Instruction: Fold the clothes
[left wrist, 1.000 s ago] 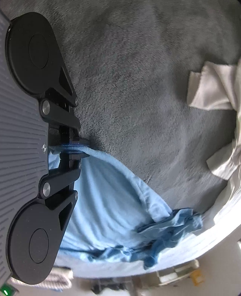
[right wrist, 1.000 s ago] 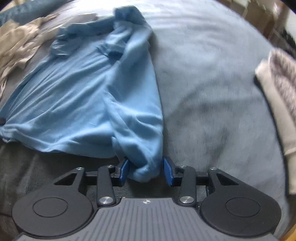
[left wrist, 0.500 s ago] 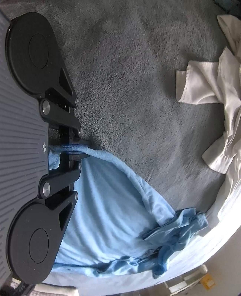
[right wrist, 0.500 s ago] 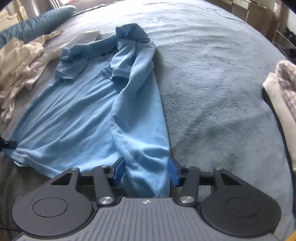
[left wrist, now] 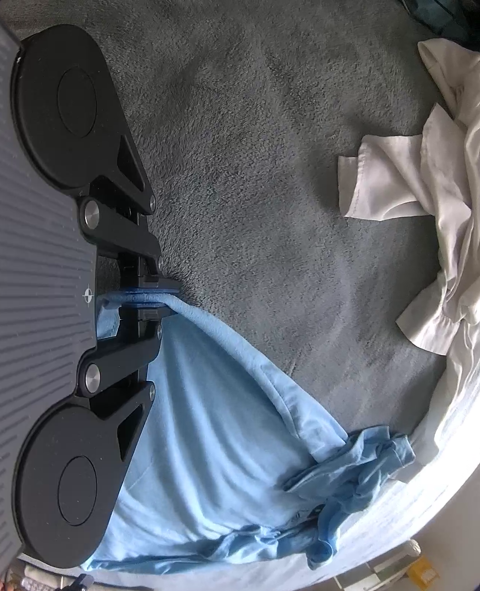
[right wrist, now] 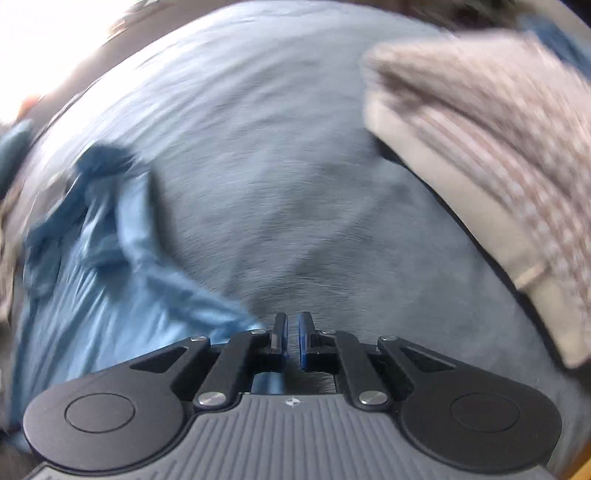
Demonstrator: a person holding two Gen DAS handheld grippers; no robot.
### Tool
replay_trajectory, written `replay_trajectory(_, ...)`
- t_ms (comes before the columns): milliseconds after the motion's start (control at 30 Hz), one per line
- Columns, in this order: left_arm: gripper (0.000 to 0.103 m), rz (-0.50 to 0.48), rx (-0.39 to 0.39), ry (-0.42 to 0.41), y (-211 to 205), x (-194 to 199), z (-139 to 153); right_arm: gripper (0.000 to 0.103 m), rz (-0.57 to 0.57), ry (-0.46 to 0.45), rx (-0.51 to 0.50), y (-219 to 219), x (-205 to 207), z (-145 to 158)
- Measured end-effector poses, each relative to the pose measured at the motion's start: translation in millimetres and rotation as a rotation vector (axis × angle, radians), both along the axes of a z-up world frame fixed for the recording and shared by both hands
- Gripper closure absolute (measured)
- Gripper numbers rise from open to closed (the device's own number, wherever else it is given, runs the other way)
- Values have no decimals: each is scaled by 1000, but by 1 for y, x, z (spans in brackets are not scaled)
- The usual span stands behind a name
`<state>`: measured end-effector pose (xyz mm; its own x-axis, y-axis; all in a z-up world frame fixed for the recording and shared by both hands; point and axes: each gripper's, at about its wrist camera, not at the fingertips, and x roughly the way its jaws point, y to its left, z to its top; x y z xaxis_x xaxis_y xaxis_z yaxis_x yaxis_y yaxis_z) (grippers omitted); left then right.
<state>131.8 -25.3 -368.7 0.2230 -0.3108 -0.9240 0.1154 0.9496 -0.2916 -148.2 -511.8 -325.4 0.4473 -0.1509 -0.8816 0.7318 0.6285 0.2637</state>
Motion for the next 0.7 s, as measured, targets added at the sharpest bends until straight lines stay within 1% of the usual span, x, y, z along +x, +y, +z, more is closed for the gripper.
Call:
replay_trajectory(67, 99, -4, 1, 1, -1, 0, -1, 89, -63, -27, 76, -11, -13, -3)
replay_trajectory(100, 99, -6, -1, 3, 0, 0, -3, 80, -78, -48, 125, -14, -21, -4)
replay_trajectory(133, 98, -5, -4, 5, 1, 1, -4, 66, -86, -72, 172, -15, -28, -5)
replay_trajectory(200, 98, -5, -10, 10, 3, 3, -6, 54, -79, -109, 239, -11, -39, -9)
replay_trajectory(233, 97, -4, -14, 13, 4, 5, -6, 48, -66, -109, 253, -8, -41, -11)
replay_trajectory(300, 96, 0, -24, 20, 7, 7, -8, 46, -44, -95, 272, -4, -41, -20)
replay_trajectory(400, 96, 7, -34, 21, 9, 8, -10, 45, -69, -92, 345, -5, -39, -38)
replay_trajectory(467, 96, 8, -37, 16, 9, 7, -9, 44, -65, -93, 377, 0, -37, -44)
replay_trajectory(500, 97, 9, -39, 14, 9, 6, -8, 48, -34, -75, 370, 6, -34, -41)
replay_trajectory(533, 98, 10, -40, 13, 9, 5, -8, 60, -3, -57, 362, 13, -31, -39)
replay_trajectory(567, 99, 39, -71, 51, 11, 8, -7, 70, 26, -39, 360, 19, -29, -37)
replay_trajectory(600, 100, 74, -109, 99, 14, 11, -6, 93, 44, -21, 379, 24, -27, -37)
replay_trajectory(633, 101, 148, -196, 154, 22, 16, -3, 97, 45, -13, 410, 26, -26, -36)
replay_trajectory(667, 101, 216, -284, 167, 31, 23, 5, 97, 35, -26, 427, 25, -24, -31)
replay_trajectory(700, 101, 279, -368, 168, 40, 30, 14, 97, 27, -62, 427, 20, -19, -20)
